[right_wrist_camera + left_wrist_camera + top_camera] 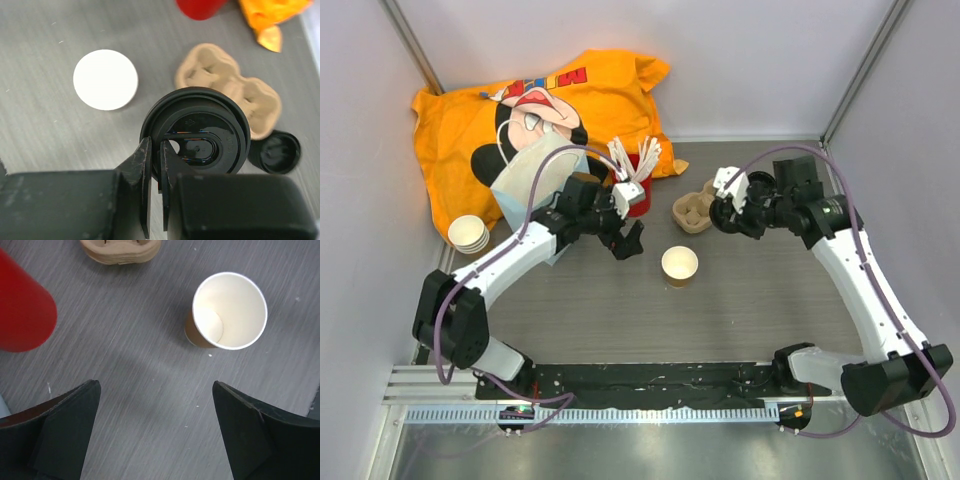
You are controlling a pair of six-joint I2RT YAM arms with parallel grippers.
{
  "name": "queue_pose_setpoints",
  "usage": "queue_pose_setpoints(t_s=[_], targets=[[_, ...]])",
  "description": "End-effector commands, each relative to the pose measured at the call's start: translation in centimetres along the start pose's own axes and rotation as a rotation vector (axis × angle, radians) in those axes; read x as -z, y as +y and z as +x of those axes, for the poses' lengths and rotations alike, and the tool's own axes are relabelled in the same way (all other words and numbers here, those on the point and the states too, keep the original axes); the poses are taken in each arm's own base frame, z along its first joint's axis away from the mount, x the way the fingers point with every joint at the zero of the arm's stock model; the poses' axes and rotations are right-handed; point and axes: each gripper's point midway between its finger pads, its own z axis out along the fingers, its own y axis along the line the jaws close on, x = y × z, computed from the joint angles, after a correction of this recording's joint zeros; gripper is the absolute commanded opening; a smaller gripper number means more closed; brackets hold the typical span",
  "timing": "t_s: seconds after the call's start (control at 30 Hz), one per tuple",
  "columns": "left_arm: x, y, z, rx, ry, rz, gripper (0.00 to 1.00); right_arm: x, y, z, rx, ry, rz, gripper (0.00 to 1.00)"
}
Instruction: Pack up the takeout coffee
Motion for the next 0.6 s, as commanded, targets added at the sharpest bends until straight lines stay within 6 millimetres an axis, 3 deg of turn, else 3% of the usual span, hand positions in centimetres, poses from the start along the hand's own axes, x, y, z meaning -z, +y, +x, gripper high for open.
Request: queue_pose_setpoints(t_s=[0.0,0.1,0.27,0.57], targets=[[0.1,0.0,-2.5,0.167,-0.071,0.099,1.0,-1.6,2.7,-0.2,0.047,0.035,-0.1,0.01],[-0.2,-0.7,-2.7,0.292,-0.082,0.221,1.0,-3.4,4.6,0.0,0.059,0.045,-0.176,0.01],[-1.4,0.4,-2.0,0.447,-0.115,0.241,1.0,-5.3,7.1,0.1,0.082,0.027,-0.29,0.01],[-1.3,0.3,-3.0,0.528,-0.178,0.248,1.0,-7.9,9.7,0.5,0.134,0.034,-0.385,0.01]])
